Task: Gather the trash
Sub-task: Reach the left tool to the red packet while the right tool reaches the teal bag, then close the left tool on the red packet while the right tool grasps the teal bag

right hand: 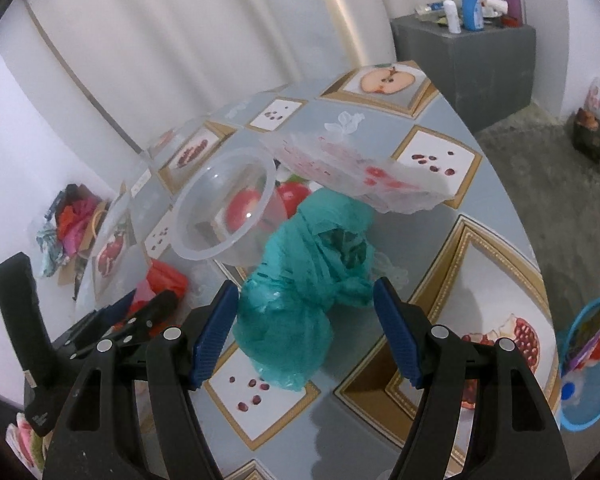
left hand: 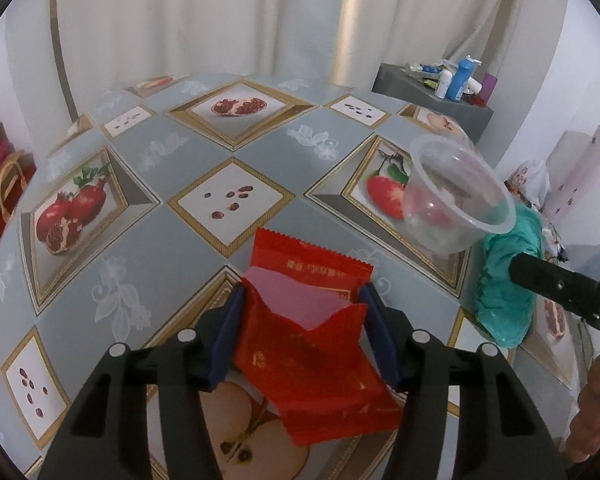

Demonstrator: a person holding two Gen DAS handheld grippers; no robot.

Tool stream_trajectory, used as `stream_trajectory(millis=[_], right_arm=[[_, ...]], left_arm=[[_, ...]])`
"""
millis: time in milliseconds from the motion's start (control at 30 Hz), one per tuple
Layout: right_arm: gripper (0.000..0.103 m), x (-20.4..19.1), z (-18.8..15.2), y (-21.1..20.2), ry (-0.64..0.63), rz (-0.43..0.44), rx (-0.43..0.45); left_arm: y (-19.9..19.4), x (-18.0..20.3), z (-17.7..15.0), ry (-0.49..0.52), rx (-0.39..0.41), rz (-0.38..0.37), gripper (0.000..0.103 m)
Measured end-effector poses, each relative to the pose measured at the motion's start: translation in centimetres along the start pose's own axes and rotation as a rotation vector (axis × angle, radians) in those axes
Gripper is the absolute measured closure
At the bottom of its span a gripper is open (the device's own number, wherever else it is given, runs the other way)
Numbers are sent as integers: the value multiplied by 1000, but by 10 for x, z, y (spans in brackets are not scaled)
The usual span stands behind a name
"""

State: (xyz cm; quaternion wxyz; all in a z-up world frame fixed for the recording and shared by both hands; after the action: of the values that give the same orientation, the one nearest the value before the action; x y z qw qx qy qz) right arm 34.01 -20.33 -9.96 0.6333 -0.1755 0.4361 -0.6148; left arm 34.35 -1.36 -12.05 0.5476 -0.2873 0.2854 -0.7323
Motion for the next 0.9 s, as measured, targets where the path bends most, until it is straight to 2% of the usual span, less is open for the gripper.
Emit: stream_trajectory(millis=[167,300,400,467,733,800,900], right_arm=[[39,-1,0,2,-3,-8,-3],[43,-2,-1,3,7,2,-12],[50,-3,-1,3,20,17,-18],[62,-3,-1,2,30,28,-19],[65,0,-3,-2,63,43,-22],[66,1,-3,-3,67,46,-23],[67,1,-4,-6,74,56,-26]], left_arm=[[-1,1,-1,24,7,18,50],[-2,1,-1,22,8,14,58],[-3,0,-2,13,10,12,65],[-4,1,-2,12,12,8,70],[-10,-3,-4,-24,19,-26,77],[-13,-3,-3,-35,27,-41,83],[-18,-5,-3,-54,30,-55,87]])
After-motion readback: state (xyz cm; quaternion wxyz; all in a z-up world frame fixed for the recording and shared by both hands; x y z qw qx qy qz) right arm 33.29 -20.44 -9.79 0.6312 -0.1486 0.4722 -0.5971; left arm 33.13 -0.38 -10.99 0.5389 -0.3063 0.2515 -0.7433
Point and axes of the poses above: each gripper's, at about its wrist camera, not at the fingertips, and y roughly the way its jaws point, x to its right, z to its top, the point moved 8 cm from there along y, roughly the way its jaws point, and after that the axes turned 4 degrees about x, right-handed, at the moved point
